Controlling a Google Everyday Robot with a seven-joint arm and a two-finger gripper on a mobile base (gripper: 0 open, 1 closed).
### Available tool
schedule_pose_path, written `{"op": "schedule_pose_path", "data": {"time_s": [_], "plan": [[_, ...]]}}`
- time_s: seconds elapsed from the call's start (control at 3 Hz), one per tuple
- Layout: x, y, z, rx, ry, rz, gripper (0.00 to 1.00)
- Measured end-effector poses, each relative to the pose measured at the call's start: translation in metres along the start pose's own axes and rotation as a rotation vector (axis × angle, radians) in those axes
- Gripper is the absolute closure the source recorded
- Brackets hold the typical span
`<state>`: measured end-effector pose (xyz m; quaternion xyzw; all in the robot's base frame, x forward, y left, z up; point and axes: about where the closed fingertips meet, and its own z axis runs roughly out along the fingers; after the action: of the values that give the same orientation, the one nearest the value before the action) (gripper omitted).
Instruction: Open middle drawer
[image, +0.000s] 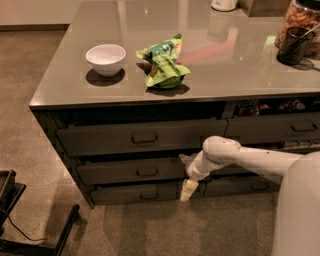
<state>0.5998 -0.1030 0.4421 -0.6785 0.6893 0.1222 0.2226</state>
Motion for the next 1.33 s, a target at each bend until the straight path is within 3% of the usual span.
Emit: {"op": "schedule_pose_path", "data": {"time_s": [0.33,0.67,1.33], "plan": [[-0.011,-0.01,-0.008,0.035,-0.089,-0.06,0.0],[-0.011,-0.01,-0.008,0.036,-0.089,-0.06,0.0],[-0.006,-0.027,0.004,0.09,-0.134,-0.057,0.0]]}}
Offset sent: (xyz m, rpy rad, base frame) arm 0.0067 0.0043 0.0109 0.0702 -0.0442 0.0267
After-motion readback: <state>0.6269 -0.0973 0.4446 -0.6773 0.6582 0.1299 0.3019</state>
